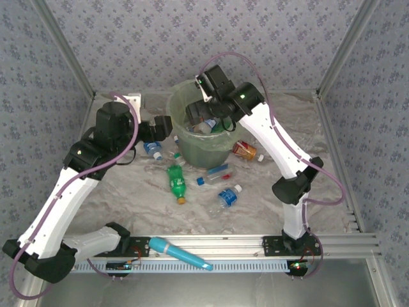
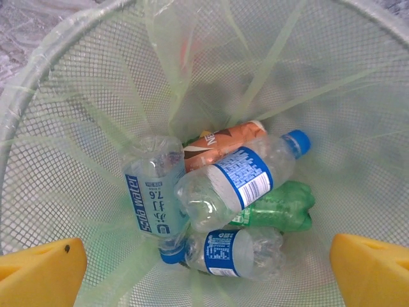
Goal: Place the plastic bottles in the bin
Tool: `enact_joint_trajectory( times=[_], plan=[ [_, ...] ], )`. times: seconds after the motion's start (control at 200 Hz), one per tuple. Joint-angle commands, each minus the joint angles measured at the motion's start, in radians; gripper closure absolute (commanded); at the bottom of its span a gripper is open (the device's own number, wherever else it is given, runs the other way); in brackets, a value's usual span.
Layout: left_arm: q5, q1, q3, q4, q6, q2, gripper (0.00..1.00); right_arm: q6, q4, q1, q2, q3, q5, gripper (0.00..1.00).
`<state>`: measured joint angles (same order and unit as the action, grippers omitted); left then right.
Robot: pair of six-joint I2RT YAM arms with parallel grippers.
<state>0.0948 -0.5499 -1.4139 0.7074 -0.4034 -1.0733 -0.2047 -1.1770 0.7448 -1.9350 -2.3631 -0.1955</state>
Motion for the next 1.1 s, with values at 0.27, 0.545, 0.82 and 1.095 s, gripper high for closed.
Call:
enact_joint_trajectory(
  times=[0.27,0.545,0.82,1.095],
  plan=[
    [0.053,0.042,0.023,0.028,-0.044,0.009,0.00,-0.019,0.095,0.005,0.175,0.123,-0.116,0.00],
    [-0.011,0.237,0.072,0.023,-0.048,-0.051,0.00,-0.032,0.187,0.005,0.312,0.266,-0.127,0.00],
    [-0.046,0.383,0.069,-0.022,0.076,-0.221,0.06,-0.019,0.200,0.005,0.415,0.336,-0.140,0.00],
    [0.130,0.394,-0.099,0.009,0.295,-0.527,0.08,-0.019,0.201,-0.015,0.492,0.404,-0.160,0.00]
  ],
)
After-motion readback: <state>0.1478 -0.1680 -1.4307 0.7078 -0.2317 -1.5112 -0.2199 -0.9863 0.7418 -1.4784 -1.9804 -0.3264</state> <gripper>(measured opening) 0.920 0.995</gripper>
